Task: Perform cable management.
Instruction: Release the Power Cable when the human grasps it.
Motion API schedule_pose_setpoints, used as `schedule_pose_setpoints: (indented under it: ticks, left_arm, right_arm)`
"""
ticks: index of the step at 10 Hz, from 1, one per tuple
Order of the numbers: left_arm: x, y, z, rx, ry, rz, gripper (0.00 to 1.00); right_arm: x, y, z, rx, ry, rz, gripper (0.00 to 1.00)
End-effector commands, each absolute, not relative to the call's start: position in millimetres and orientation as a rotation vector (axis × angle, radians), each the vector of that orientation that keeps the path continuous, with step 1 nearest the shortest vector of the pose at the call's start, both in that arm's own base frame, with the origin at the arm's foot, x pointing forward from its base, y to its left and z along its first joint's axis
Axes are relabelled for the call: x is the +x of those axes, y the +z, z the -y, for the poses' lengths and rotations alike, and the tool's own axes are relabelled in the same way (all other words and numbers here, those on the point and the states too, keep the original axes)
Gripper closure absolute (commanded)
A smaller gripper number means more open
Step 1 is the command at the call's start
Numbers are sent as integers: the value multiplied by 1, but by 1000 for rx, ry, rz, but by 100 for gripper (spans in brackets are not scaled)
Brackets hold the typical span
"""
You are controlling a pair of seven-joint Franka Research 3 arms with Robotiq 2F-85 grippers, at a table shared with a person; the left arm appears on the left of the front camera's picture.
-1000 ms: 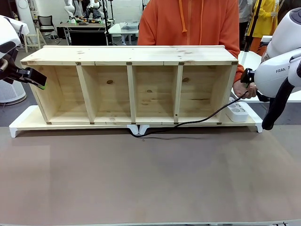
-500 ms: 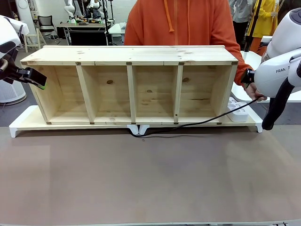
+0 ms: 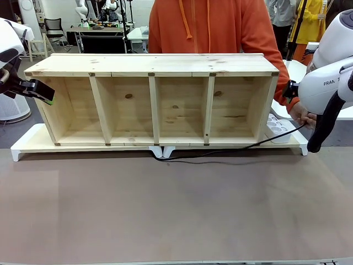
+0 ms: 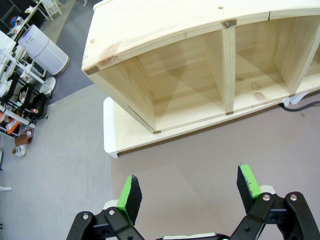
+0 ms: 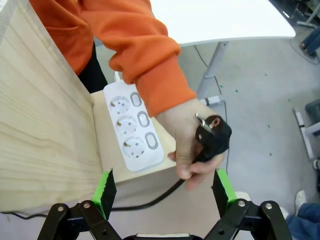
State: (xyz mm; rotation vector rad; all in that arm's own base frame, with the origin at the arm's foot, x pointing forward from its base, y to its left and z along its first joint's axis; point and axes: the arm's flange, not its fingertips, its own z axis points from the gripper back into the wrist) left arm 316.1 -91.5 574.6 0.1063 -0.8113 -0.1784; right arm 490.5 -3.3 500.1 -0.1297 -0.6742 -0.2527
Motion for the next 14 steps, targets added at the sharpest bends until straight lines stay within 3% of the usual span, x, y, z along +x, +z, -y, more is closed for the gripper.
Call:
schedule_pose_setpoints:
  ticks: [1, 14]
  left_arm:
    - [316, 575, 91, 106, -174, 812, 0]
    - [316, 575, 91, 106, -174, 812, 0]
  right_arm:
    - [491, 499, 3, -122, -260, 669, 0]
    - [491, 499, 3, -122, -260, 669, 0]
